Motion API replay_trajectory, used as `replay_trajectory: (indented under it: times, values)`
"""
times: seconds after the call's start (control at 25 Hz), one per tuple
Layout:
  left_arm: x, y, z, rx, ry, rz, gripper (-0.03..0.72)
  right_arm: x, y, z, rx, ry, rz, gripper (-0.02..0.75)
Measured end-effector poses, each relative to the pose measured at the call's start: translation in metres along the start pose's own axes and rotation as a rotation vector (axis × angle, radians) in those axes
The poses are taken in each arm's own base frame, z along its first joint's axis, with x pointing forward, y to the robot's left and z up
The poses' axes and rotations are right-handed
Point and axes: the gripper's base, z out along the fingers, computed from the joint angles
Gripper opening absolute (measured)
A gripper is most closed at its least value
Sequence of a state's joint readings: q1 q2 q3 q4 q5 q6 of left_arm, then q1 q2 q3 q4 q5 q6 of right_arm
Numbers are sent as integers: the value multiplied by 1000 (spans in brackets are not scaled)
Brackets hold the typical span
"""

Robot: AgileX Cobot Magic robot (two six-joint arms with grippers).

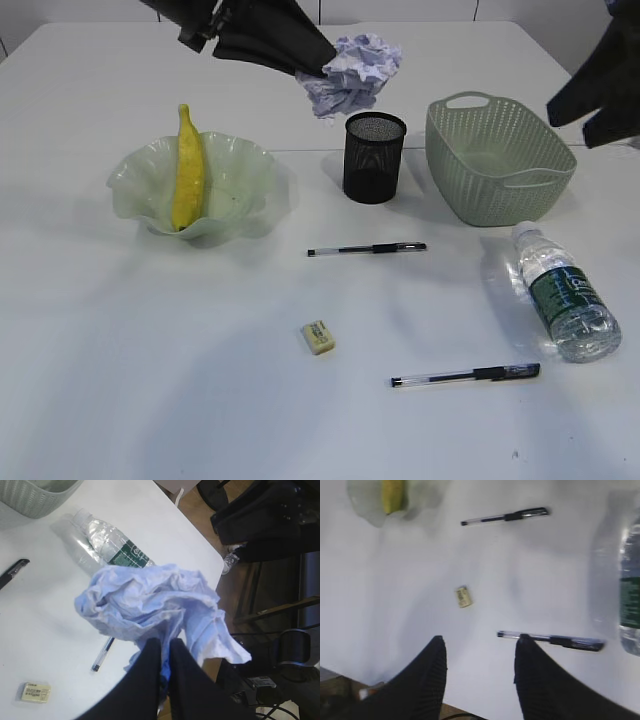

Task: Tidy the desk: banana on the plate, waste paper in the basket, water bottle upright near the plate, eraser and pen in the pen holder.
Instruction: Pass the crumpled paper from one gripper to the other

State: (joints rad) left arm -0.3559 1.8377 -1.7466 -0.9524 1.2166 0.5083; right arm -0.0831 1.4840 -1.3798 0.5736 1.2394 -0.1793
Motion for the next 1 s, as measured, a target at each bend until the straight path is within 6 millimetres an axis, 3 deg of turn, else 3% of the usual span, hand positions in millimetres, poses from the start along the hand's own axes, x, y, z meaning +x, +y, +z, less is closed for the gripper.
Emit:
replay_trajectory:
  times: [0.36, 1.0]
  values:
    - [0, 0, 0, 1, 2, 4, 5, -15, 10, 21, -264, -21, -40, 337]
    - [-5, -8, -1, 92, -53, 20, 5, -27, 31, 13, -528, -165, -97, 337]
